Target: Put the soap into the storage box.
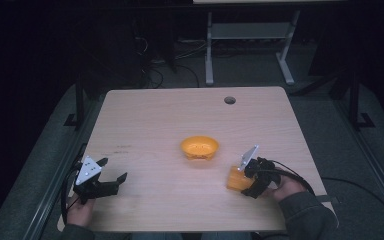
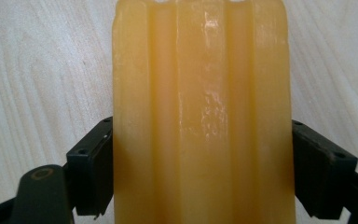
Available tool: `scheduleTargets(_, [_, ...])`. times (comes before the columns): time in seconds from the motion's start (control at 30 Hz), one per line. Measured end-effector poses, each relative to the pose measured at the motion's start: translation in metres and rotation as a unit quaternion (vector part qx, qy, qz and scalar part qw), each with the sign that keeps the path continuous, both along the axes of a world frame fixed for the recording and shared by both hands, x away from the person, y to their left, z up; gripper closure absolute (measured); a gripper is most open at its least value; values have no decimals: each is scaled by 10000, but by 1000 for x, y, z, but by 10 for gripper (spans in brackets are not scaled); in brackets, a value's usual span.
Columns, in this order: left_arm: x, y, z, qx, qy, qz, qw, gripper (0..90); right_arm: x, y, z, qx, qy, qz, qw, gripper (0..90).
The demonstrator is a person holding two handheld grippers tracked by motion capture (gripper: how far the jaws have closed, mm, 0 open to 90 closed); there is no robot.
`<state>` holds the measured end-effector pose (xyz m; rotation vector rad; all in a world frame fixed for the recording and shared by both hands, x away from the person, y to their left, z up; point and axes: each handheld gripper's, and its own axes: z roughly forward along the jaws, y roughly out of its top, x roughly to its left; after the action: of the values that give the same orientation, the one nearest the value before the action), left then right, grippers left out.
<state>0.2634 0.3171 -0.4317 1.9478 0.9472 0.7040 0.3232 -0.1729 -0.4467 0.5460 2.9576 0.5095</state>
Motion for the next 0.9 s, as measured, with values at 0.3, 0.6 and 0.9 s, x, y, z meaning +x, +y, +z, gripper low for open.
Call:
scheduleTargets(0.3, [0,0,0,-4,0,-4,10000,142,-4,-5,-1,292,-152,90,9994,206])
scheduleTargets(0.6, [0,0,1,0,-12,-6,10000,142,-5,-4,4,416,-209,241,9986,208])
scheduleTargets(0.9, [0,1,1,4,-24,-4,10000,142,-1,-4,22,523,-345,281,9976,208])
